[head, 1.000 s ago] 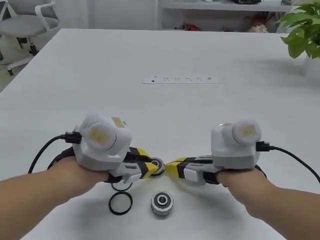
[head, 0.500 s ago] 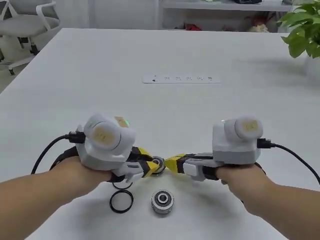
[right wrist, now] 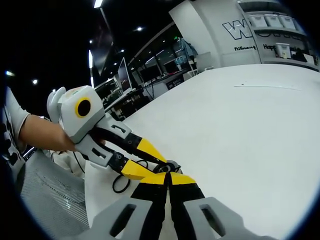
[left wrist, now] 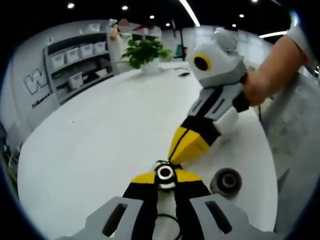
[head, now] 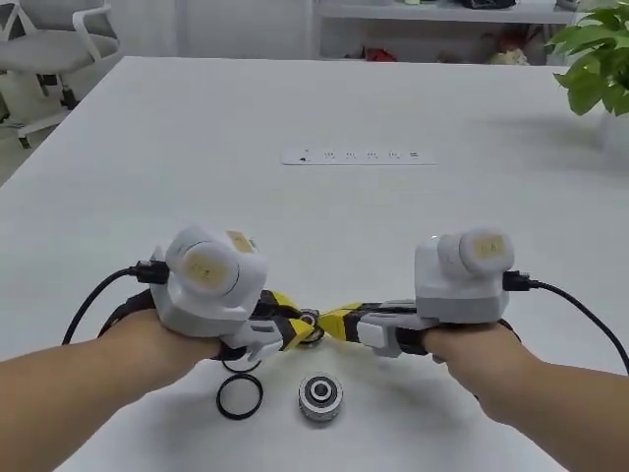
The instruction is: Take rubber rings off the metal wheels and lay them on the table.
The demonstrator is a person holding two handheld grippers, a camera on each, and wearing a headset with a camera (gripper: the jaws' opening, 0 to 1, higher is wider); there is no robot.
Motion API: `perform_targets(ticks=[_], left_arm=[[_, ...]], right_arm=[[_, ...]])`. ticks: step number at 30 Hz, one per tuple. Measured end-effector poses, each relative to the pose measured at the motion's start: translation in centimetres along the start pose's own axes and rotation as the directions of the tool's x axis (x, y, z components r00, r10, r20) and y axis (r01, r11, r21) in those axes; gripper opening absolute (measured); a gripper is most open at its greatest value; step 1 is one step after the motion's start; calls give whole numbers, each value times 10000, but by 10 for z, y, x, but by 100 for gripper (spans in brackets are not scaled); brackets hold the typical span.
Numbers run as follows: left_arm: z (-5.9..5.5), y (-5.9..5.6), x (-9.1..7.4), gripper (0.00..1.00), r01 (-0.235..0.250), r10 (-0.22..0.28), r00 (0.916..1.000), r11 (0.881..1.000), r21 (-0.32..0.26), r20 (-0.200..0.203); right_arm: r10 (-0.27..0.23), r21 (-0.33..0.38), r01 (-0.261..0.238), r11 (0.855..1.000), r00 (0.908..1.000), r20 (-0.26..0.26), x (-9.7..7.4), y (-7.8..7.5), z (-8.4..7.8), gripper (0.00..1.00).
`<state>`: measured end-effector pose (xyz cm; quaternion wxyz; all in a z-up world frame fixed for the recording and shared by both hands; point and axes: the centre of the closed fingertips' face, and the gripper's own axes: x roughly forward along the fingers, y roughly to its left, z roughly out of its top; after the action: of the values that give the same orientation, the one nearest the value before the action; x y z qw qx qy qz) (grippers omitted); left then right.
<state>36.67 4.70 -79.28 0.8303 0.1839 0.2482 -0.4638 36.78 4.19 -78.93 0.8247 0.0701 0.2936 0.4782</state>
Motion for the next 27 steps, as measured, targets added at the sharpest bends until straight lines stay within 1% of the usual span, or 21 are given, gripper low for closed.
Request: perform_targets(ticks=[3, 5, 11, 14, 15, 16, 21, 24, 27], left_arm=[[0, 0, 0, 12, 4, -4, 10000, 10000, 4, 0], [0, 0, 0, 12, -6, 6, 10000, 10000, 5, -1], [0, 0, 0, 12, -9, 9, 10000, 10000, -6, 9], [0, 0, 0, 12, -19, 19, 10000, 10000, -32, 28], [-1, 0, 0, 12, -22, 22, 10000, 10000, -58, 31], [0, 0, 0, 12, -21, 22, 10000, 10000, -72, 44], [0, 1, 0, 12, -40, 42, 9999, 9999, -143, 128], [1, 2, 0, 12, -55, 61, 9998, 9996, -284, 190], [1, 2, 1, 13, -26, 31, 9998, 9996, -296, 173]], right_arm=[[48, -5, -48, 10000, 10000, 9, 1, 1, 0, 0], [80, 152, -80, 9999, 10000, 56, 1, 2, 1, 0], [171, 99, -171, 9998, 9998, 61, 1, 3, 1, 0], [437, 127, -438, 9990, 9990, 53, 1, 8, 1, 0], [340, -8, -340, 9994, 9994, 27, 2, 9, 0, 0], [379, 14, -379, 9993, 9993, 22, 2, 9, 0, 0], [185, 228, -186, 9996, 9998, 38, 1, 1, -2, 0], [129, 327, -132, 9994, 9999, 107, -1, 0, -1, 0], [116, 416, -122, 9991, 9998, 146, -1, -1, 0, 0]])
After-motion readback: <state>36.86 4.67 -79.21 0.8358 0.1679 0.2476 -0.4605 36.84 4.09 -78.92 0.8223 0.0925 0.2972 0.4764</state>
